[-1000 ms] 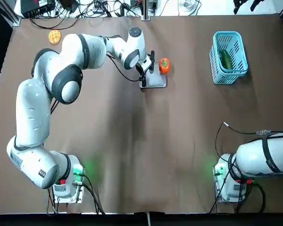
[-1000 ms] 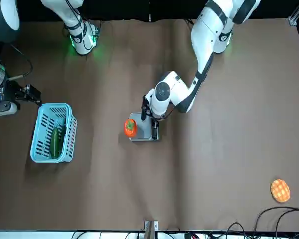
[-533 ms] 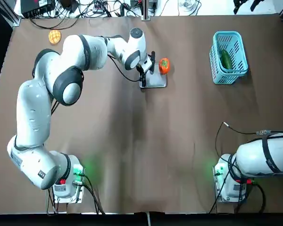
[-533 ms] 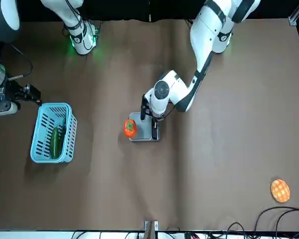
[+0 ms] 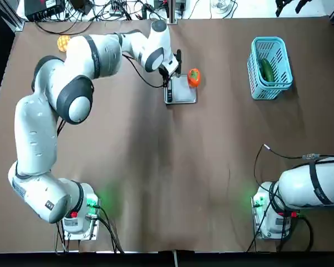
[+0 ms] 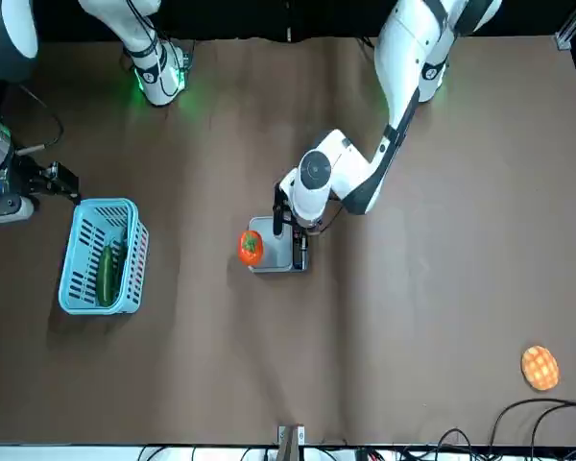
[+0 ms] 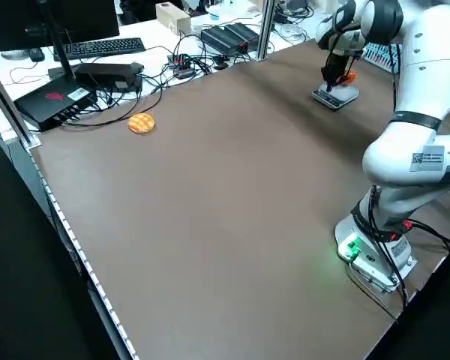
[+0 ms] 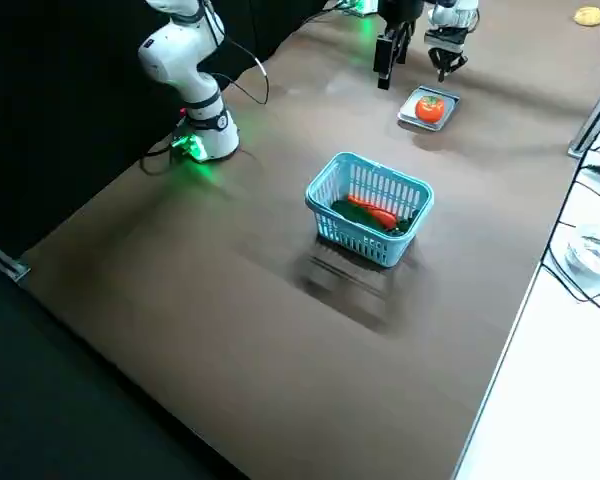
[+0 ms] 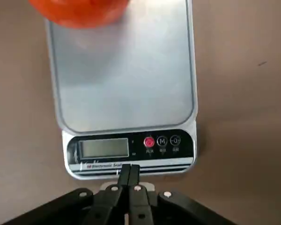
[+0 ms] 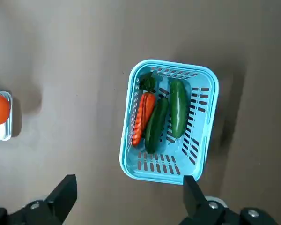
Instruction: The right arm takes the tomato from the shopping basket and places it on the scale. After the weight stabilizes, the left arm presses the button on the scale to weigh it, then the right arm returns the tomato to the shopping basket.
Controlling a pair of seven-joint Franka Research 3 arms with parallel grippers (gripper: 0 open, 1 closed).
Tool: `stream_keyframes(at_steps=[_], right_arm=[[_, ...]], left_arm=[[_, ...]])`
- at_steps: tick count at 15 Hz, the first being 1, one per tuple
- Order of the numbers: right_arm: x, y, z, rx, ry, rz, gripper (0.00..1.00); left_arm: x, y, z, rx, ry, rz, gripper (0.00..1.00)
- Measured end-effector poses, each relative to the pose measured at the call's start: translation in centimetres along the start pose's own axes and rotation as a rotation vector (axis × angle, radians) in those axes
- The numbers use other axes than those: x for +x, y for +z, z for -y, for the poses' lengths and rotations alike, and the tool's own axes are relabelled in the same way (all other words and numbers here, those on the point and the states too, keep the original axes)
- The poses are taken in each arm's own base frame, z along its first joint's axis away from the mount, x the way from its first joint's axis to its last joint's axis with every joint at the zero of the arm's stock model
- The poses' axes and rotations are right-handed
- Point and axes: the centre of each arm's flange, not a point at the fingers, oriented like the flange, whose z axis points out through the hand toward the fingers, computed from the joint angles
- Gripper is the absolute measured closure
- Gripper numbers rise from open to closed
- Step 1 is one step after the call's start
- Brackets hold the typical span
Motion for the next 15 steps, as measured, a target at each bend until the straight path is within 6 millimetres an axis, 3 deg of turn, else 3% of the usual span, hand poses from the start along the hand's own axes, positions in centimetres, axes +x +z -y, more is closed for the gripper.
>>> stream_keyframes(at_steps=[5, 10, 14, 15], right_arm=[[0.0, 0.0, 0.1, 0.0, -0.001, 0.0, 0.01], [0.0, 0.0, 0.1, 0.0, -0.002, 0.0, 0.0], [0.1, 0.0, 0.5, 0.0, -0.01, 0.0, 0.0], [0.1, 0.0, 0.9, 0.0, -0.015, 0.0, 0.0]], left_arm=[[-1.4, -3.4, 1.3, 0.002, -0.04, 0.006, 0.99], [-5.3, -9.3, 3.2, -0.034, -0.145, 0.017, 0.99], [-8.2, -13.8, 3.4, -0.062, -0.287, 0.066, 0.99], [-9.8, -15.4, 3.4, -0.082, -0.318, 0.095, 0.99]])
